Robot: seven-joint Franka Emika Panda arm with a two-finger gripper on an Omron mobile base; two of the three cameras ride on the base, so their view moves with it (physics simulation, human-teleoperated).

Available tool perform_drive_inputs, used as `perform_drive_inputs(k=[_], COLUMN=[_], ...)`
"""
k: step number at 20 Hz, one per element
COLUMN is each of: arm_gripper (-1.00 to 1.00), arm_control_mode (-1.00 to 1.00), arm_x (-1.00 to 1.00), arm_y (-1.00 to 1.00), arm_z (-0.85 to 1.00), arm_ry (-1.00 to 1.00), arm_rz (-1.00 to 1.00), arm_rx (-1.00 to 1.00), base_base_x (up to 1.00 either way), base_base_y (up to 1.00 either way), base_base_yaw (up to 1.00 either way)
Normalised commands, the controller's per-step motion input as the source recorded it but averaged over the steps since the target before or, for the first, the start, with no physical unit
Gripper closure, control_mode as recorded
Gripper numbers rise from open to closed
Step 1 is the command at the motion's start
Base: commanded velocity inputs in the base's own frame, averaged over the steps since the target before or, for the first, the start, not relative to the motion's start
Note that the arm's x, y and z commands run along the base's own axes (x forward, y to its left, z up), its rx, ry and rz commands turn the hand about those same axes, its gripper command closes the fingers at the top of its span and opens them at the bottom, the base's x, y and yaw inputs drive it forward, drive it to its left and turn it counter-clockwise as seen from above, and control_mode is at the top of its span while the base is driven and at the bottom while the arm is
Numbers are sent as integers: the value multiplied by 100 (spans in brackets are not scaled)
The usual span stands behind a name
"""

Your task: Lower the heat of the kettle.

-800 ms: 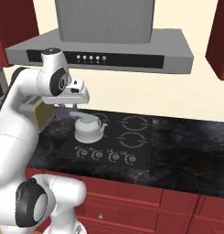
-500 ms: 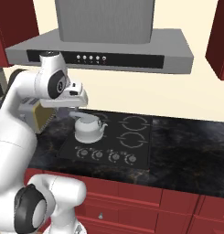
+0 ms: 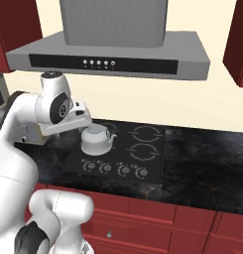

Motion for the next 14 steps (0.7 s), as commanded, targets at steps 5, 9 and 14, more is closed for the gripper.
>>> perform_drive_inputs(k=[5,9,14], arm_gripper=[-100,-100,-100], arm_control_mode=[-100,-100,-100], arm_x=[0,0,0], arm_y=[28,3,-4], arm_z=[-35,-38,-44], arm_ry=[0,3,9], arm_rz=[9,0,0], arm_rx=[-18,-5,0], base_base_x=[0,0,0], base_base_y=[0,0,0], base_base_yaw=[0,0,0])
